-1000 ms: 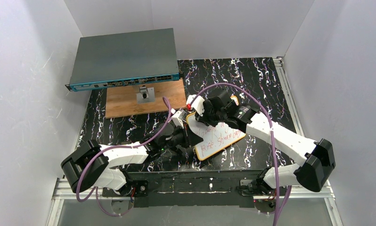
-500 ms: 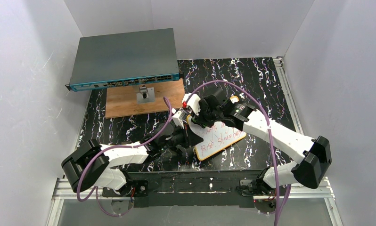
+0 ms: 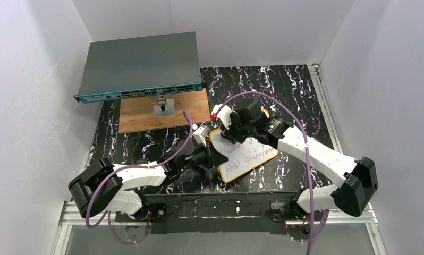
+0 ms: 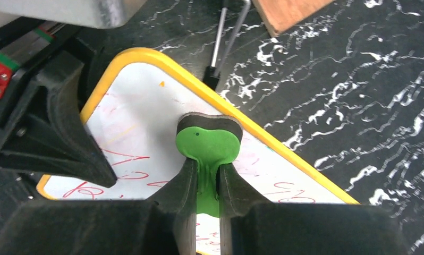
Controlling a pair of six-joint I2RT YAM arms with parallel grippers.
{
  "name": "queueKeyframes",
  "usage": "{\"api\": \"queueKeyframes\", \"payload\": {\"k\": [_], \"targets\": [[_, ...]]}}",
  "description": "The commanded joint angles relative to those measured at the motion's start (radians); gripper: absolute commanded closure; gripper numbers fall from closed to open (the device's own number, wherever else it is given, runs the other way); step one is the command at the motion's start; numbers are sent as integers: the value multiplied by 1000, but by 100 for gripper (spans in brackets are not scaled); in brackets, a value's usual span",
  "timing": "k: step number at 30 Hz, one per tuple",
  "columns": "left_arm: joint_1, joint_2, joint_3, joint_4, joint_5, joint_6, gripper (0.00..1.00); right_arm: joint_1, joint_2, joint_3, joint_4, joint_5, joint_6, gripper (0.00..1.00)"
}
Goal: Erase the whiteboard
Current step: Erase the whiteboard at the center of the board.
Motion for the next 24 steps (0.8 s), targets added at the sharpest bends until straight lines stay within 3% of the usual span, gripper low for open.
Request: {"api": "queueKeyframes", "payload": {"k": [1, 7, 12, 19, 24], "targets": [[-21, -48, -4, 101, 29, 58, 100, -1, -10, -30, -9, -201, 5, 99], [-21, -21, 8, 101, 23, 43, 100, 54, 44, 63, -13, -200, 54, 99], [-22, -15, 12, 98, 23, 39, 100, 77, 90, 112, 51, 19, 142, 99], [-21, -15, 7, 104, 26, 40, 100, 69, 77, 54, 129, 240, 146, 99], [-21, -31, -4, 101, 17, 44, 100, 48, 62, 12, 117, 228, 120, 99]]}}
